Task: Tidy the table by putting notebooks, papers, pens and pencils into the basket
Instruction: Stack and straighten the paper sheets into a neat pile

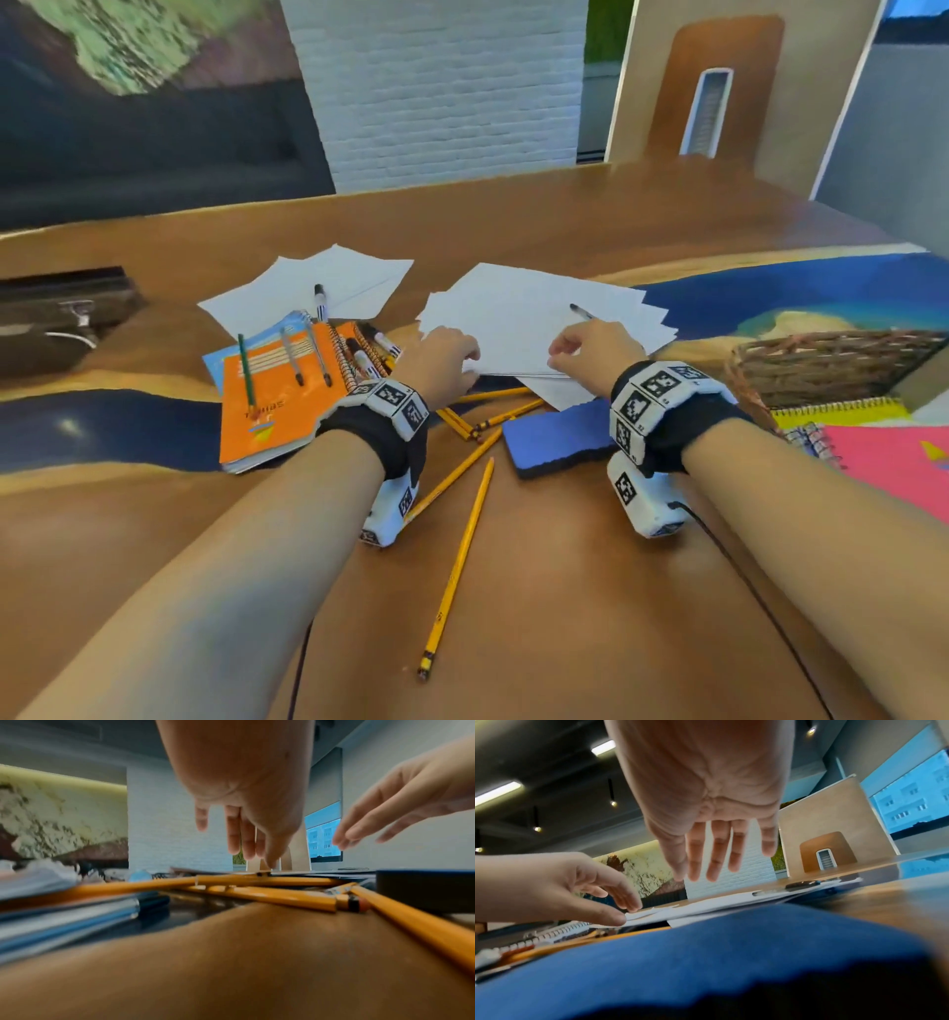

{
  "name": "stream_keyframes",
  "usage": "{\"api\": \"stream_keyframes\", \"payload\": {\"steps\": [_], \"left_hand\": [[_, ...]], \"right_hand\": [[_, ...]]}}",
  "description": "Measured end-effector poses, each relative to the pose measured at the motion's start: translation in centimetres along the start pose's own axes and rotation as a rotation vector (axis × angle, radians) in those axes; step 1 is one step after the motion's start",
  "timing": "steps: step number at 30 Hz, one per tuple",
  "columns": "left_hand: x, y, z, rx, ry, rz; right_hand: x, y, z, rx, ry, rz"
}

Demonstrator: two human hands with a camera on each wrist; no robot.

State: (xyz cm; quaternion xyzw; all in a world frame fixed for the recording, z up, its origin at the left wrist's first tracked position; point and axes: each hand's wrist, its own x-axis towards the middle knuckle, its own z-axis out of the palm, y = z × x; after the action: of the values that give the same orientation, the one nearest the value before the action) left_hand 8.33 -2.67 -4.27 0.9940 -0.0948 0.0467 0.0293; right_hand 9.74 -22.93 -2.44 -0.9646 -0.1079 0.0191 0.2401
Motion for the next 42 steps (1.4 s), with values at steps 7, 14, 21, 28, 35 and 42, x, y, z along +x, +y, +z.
{"api": "stream_keyframes", "payload": {"steps": [7, 14, 21, 28, 35, 42], "left_hand": [[1.3, -0.9, 1.0, 0.096, -0.056, 0.066], [1.4, -0.9, 1.1, 0.133, -0.061, 0.05], [1.5, -1.4, 1.3, 0.146, 0.01, -0.007], [1.6, -1.5, 1.2, 0.133, 0.042, -0.062], [1.3, -1.4, 0.9, -0.008, 0.459, -0.28], [0.8, -1.3, 0.5, -0.052, 0.354, -0.369]], "right_hand": [[2.9, -0.7, 2.6, -0.16, -0.145, -0.005], [4.0, -1.0, 3.6, -0.158, -0.162, -0.053], [4.3, -1.5, 3.9, -0.23, -0.156, -0.076], [4.6, -1.0, 4.4, -0.237, -0.047, -0.073], [4.0, -1.6, 3.3, -0.231, 0.308, -0.063], [2.6, -1.7, 2.7, 0.023, 0.768, -0.242]]}}
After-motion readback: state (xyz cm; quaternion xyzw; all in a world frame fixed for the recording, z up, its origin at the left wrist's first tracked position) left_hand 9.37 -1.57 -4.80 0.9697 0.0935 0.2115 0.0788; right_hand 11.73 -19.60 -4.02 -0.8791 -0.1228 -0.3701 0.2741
